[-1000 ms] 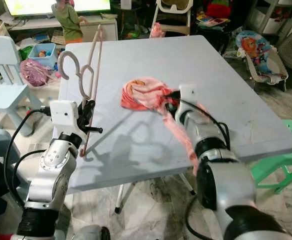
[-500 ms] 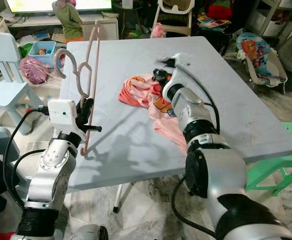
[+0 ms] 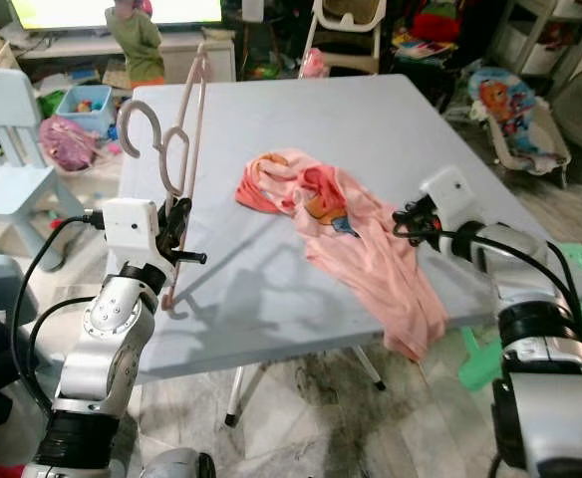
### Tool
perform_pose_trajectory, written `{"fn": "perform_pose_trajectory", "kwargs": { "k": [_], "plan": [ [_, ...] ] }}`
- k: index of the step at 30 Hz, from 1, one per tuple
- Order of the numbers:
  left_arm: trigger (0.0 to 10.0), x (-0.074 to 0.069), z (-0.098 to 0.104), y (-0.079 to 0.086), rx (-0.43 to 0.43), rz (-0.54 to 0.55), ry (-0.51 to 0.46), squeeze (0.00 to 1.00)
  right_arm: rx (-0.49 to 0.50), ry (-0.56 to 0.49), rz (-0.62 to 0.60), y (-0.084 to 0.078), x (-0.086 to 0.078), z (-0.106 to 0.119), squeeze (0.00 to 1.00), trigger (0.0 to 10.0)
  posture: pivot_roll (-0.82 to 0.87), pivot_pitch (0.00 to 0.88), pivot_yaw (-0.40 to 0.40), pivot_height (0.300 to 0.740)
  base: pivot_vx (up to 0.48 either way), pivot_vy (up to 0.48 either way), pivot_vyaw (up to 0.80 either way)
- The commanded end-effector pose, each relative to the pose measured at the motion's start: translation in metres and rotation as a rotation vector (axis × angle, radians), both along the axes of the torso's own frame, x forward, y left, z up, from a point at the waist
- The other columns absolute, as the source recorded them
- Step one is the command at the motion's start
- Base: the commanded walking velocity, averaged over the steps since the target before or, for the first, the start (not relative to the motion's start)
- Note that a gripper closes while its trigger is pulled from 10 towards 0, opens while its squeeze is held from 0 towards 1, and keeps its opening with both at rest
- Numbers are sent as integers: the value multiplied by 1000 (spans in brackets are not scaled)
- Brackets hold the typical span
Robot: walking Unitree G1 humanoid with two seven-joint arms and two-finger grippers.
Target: Hang hanger
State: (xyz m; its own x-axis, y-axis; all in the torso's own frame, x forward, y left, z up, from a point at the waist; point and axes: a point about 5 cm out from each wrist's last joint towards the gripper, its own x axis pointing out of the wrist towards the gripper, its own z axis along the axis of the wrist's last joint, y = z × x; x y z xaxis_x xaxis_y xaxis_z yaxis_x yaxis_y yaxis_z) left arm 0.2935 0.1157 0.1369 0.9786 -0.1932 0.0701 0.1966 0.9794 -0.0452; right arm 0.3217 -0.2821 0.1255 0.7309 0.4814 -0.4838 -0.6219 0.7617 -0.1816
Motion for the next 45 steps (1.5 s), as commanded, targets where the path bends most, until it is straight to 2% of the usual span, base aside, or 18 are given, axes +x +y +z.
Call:
{"fn": "perform_pose_trajectory", "kwargs": {
  "k": [1,4,9,13,16,18,20,22,28,29,31,32,33,34,39,40,44,45],
  "plan": [
    [10000,-6,-32,2,15,-2,151,0,15,19,61,0,-2,11,1000,10000,24,0,-35,740,0,0,0],
    [10000,-5,-31,4,17,5,151,0,11,117,167,3,-19,1,1000,10000,25,0,-41,740,0,0,0],
    [10000,-5,-31,2,11,10,150,0,22,158,165,16,-19,-13,1000,10000,28,0,-50,740,0,0,0],
    [10000,-8,-32,1,6,8,153,0,54,172,150,34,-15,-21,1000,10000,33,0,-56,740,0,0,0],
    [10000,-9,-33,2,4,12,155,0,63,174,138,57,-10,-30,1000,10000,38,0,-62,740,0,0,0],
    [10000,-9,-33,2,4,14,155,0,65,168,127,61,-8,-32,1000,10000,39,0,-63,740,0,0,0],
    [10000,-8,-33,3,4,18,155,0,69,159,105,75,-3,-36,1000,10000,39,0,-63,740,0,0,0],
    [10000,-7,-33,2,2,20,154,0,96,151,86,99,5,-39,1000,10000,40,0,-69,740,0,0,0],
    [10000,-9,-34,-2,-4,17,159,0,106,98,-13,124,20,-40,1000,10000,39,0,-76,740,0,0,0],
    [10000,-9,-35,-3,-5,16,159,0,99,89,-44,126,23,-41,1000,8941,43,0,-78,740,0,0,0],
    [10000,-9,-34,-3,-5,15,158,0,89,83,-59,128,25,-41,1000,8941,43,0,-78,740,0,0,0],
    [10000,-9,-34,-4,-6,15,158,0,85,78,-64,129,26,-42,1000,941,48,0,-81,740,0,0,0],
    [10000,-8,-34,-3,-6,16,156,0,81,78,-68,130,26,-42,980,0,50,0,-83,740,0,0,0],
    [10000,-8,-33,-2,-6,23,155,0,66,73,-76,130,28,-42,27,0,51,0,-85,740,0,0,0],
    [10000,-9,-35,2,-4,36,159,0,90,-3,-203,127,40,-32,0,0,46,0,-88,740,0,0,0],
    [10000,-8,-35,1,-4,37,158,0,144,-75,-286,126,49,-20,0,0,45,0,-88,740,0,0,0],
    [10000,-7,-34,-1,-6,38,153,0,269,-154,-419,124,60,-3,0,0,45,0,-88,740,0,0,0],
    [10000,-6,-33,-3,-6,38,150,0,336,-225,-478,123,67,12,0,0,45,0,-88,740,0,0,0]
  ]
}}
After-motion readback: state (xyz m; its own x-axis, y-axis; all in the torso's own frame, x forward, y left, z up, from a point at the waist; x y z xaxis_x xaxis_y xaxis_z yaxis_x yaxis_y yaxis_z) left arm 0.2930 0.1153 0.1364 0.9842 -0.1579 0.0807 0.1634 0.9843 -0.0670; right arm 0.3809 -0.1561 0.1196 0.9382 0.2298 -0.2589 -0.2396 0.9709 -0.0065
